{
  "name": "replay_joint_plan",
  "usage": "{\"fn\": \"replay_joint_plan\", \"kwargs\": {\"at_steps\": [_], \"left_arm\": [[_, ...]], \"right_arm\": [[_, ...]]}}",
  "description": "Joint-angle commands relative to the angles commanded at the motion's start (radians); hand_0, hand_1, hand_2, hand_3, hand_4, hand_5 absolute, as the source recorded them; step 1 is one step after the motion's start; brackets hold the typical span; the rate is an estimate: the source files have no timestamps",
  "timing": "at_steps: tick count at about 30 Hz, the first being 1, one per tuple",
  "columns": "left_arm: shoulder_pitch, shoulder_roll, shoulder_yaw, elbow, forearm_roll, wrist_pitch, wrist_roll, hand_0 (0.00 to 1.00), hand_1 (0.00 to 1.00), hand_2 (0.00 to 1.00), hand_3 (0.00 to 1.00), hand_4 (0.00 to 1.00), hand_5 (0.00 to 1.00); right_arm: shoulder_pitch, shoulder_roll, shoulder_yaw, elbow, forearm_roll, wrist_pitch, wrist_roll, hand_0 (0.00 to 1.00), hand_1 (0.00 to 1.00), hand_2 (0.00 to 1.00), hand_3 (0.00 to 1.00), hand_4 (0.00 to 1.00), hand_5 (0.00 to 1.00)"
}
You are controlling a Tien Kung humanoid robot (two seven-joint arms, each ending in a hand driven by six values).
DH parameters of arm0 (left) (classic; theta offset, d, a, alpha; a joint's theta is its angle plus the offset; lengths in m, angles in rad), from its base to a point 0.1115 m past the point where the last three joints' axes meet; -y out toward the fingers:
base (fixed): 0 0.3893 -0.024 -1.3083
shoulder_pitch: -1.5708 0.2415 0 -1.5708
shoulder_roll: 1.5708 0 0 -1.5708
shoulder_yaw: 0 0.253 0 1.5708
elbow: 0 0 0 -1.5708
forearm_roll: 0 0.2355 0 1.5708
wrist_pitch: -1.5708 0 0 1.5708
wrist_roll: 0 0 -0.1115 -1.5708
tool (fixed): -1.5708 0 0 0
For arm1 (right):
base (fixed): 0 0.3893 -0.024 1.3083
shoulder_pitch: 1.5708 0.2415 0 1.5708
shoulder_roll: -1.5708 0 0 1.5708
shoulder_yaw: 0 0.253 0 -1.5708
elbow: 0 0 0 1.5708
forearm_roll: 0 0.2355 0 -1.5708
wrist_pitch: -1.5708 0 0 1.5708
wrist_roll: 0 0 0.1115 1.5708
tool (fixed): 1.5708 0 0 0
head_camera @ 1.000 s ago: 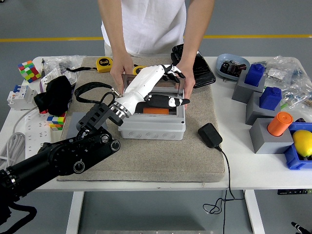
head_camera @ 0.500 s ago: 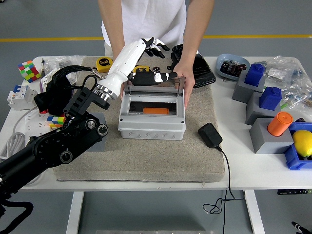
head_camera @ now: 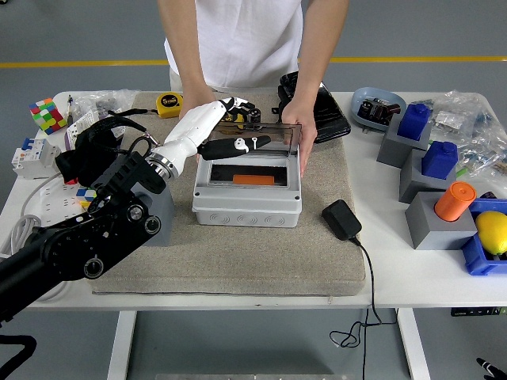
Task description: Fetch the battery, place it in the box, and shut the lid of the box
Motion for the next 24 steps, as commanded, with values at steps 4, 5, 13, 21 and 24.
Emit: {"fn": "replay_joint_plan", "kwargs": {"at_steps": [4, 5, 13, 21, 24], "left_arm": [[0.021, 0.018, 0.011, -0.027, 0.003, -0.010, 0.023, 0.629, 0.665, 0.664, 0.711, 0.998, 0.852], [0.029, 0.023, 0.013, -0.034, 0.003, -0.012, 0.027, 0.629, 0.665, 0.664, 0.711, 0.998, 0.852], [0.094, 0.071, 0.022, -0.113, 0.008, -0.024, 0.067, 0.639, 0.660, 0.650, 0.704, 0.998, 0.852], [0.150, 0.108, -0.015, -0.203, 0.000, -0.035, 0.090, 0.566, 0.599, 0.605, 0.676, 0.998, 0.854], [0.168, 0.120, -0.020, -0.230, -0.003, -0.035, 0.091, 0.566, 0.599, 0.605, 0.676, 0.998, 0.854]], "right_arm": [[-0.003, 0.001, -0.003, -0.002, 0.002, 0.003, 0.000, 0.658, 0.630, 0.630, 0.545, 0.943, 0.439], [-0.003, 0.001, -0.003, -0.001, 0.002, 0.003, 0.000, 0.658, 0.630, 0.630, 0.545, 0.943, 0.439], [0.002, -0.007, -0.002, 0.004, -0.001, -0.003, 0.000, 0.657, 0.630, 0.630, 0.546, 0.943, 0.438], [-0.003, -0.010, 0.006, 0.004, -0.004, 0.000, -0.001, 0.658, 0.630, 0.630, 0.545, 0.943, 0.442], [-0.002, -0.011, 0.010, 0.007, -0.006, -0.002, 0.000, 0.658, 0.630, 0.630, 0.545, 0.943, 0.442]]}}
